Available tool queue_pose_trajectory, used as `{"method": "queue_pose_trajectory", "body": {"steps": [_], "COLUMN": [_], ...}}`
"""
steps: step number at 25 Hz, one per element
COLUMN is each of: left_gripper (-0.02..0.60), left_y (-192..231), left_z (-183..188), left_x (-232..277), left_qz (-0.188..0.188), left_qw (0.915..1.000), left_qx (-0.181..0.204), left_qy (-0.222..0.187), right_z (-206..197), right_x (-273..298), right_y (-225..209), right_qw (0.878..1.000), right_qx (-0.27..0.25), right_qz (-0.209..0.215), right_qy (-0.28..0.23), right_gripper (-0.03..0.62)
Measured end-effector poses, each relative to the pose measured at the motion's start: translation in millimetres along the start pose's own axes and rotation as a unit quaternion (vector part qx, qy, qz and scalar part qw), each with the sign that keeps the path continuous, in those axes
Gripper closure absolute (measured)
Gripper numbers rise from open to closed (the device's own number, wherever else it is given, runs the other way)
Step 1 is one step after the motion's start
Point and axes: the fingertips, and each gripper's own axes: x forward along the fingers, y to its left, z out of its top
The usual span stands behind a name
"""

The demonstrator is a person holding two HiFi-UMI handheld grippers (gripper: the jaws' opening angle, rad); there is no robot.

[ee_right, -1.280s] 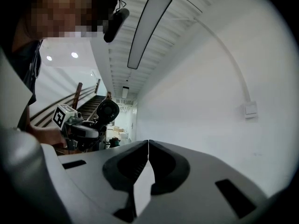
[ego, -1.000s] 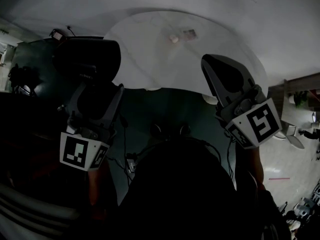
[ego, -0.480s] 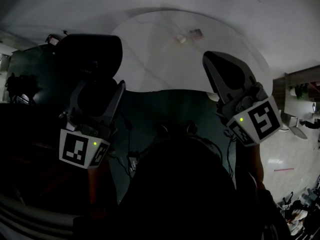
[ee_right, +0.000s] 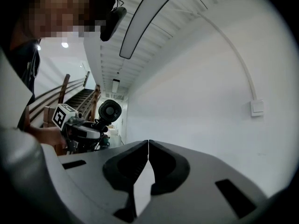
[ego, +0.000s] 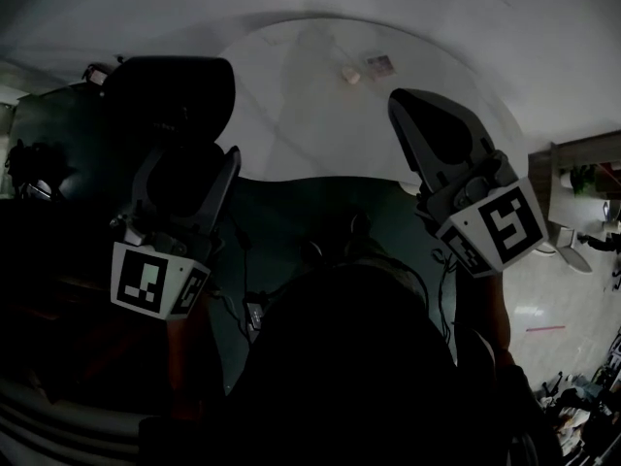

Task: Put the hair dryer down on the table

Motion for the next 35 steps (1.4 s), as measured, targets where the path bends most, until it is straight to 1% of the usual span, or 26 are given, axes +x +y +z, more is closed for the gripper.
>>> {"method": "queue_pose_trajectory", "body": {"steps": [7, 11, 14, 18, 20, 24, 27, 29, 35], "left_gripper": [0.339, 0.339, 0.339, 0.339, 0.339, 0.339, 0.339, 0.339, 0.339], "left_y": [-5.4, -14.2, -18.5, -17.6, -17.6, -15.1, -14.5, -12.5, 36.5], "left_z": [4.3, 6.5, 4.4, 1.9, 2.2, -2.5, -4.1, -4.4, -2.3], "left_x": [22.7, 51.8, 64.3, 71.8, 71.5, 70.6, 72.0, 73.2, 77.7], "left_qz": [0.036, 0.056, 0.069, 0.084, 0.086, 0.080, 0.066, 0.053, 0.014], "left_qw": [0.9993, 0.9983, 0.9973, 0.9960, 0.9957, 0.9961, 0.9974, 0.9982, 0.9996], "left_qx": [-0.005, -0.009, -0.007, -0.005, -0.004, -0.006, -0.007, -0.005, -0.012], "left_qy": [0.009, 0.015, 0.024, 0.032, 0.034, 0.036, 0.028, 0.027, 0.020], "right_z": [-2.1, -7.2, -9.5, -20.1, -18.6, -12.5, -20.4, -20.3, -8.3], "right_x": [11.2, 14.2, 18.0, 26.8, 29.2, 30.3, 25.6, 23.0, 59.9], "right_y": [-28.6, -64.6, -78.7, -93.2, -95.3, -90.0, -90.5, -88.2, -76.7], "right_qw": [0.999, 0.998, 0.996, 0.996, 0.996, 0.995, 0.997, 0.998, 1.000], "right_qx": [0.010, 0.015, 0.021, 0.019, 0.017, 0.022, 0.017, 0.016, 0.015], "right_qz": [0.044, 0.063, 0.081, 0.089, 0.091, 0.090, 0.071, 0.058, 0.020], "right_qy": [-0.006, -0.009, -0.018, -0.004, -0.006, -0.024, -0.004, 0.000, 0.012], "right_gripper": [0.586, 0.586, 0.586, 0.586, 0.586, 0.586, 0.586, 0.586, 0.586]}}
